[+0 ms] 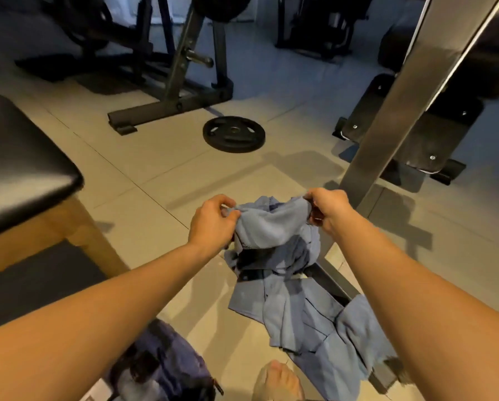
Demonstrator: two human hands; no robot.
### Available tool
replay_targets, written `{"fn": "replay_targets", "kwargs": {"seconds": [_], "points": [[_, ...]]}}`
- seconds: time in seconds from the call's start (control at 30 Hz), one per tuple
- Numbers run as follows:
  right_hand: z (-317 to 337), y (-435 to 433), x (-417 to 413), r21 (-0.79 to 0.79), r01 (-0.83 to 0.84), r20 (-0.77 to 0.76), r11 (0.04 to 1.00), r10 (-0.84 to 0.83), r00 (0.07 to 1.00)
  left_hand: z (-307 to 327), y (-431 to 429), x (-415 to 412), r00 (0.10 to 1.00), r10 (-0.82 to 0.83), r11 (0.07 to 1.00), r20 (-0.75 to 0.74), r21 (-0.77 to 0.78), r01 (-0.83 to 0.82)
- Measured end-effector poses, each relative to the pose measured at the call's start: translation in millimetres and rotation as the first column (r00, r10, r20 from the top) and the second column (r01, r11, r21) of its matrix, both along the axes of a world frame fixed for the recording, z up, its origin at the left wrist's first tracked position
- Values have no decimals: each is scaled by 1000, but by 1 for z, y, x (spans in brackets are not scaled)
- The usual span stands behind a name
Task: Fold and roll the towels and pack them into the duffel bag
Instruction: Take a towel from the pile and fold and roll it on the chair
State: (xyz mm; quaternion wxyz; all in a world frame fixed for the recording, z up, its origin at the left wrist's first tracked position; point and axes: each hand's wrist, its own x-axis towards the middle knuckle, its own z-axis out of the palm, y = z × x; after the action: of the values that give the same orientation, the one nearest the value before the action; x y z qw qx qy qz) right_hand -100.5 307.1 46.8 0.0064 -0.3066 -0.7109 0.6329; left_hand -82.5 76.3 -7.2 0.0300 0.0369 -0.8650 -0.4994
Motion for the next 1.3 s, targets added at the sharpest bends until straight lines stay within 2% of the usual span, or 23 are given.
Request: {"fn": "replay_targets", "kwargs": {"seconds": [0.13, 0.27, 0.37, 0.43, 0.57, 0.7, 0.8, 0.9, 1.0, 1.07, 1.17, 1.23, 1.3], "points": [[90, -41, 16, -5, -113, -158, 994, 111, 981, 80, -28, 21, 997, -2, 999, -73, 37, 4], [170, -91, 41, -40, -196, -304, 980, 175, 937, 166, -51, 53, 980, -120, 985, -159, 101, 137], [222, -131, 65, -34, -338, -367, 940, 303, 880, 221, -64, 80, 950, -193, 969, -244, 105, 224], [251, -154, 79, 50, -414, -392, 909, 399, 829, 246, -75, 91, 947, -174, 976, -271, 83, 203], [296, -188, 103, 199, -458, -470, 866, 495, 731, 285, -109, 107, 936, -22, 998, -352, 43, 40], [326, -223, 123, 280, -488, -530, 827, 557, 640, 324, -147, 134, 931, -18, 994, -365, 92, 55], [343, -252, 132, 390, -539, -488, 747, 664, 567, 341, -174, 150, 923, 13, 1000, -384, 16, -8], [364, -271, 126, 473, -644, -378, 601, 799, 468, 364, -211, 168, 939, 59, 998, -339, 55, -43], [378, -291, 115, 417, -821, -266, 390, 916, 300, 392, -257, 189, 968, 73, 986, -241, 160, -35], [382, -313, 111, 378, -874, -240, 307, 944, 227, 406, -285, 198, 965, 146, 977, -220, 185, -105], [386, -348, 114, 430, -851, -274, 302, 942, 196, 421, -319, 207, 928, 269, 962, -258, 116, -247], [388, -368, 112, 499, -803, -311, 326, 932, 185, 423, -335, 215, 919, 278, 960, -280, 83, -266], [389, -383, 109, 505, -791, -334, 345, 923, 189, 414, -348, 223, 933, 244, 969, -264, 30, -244]]}}
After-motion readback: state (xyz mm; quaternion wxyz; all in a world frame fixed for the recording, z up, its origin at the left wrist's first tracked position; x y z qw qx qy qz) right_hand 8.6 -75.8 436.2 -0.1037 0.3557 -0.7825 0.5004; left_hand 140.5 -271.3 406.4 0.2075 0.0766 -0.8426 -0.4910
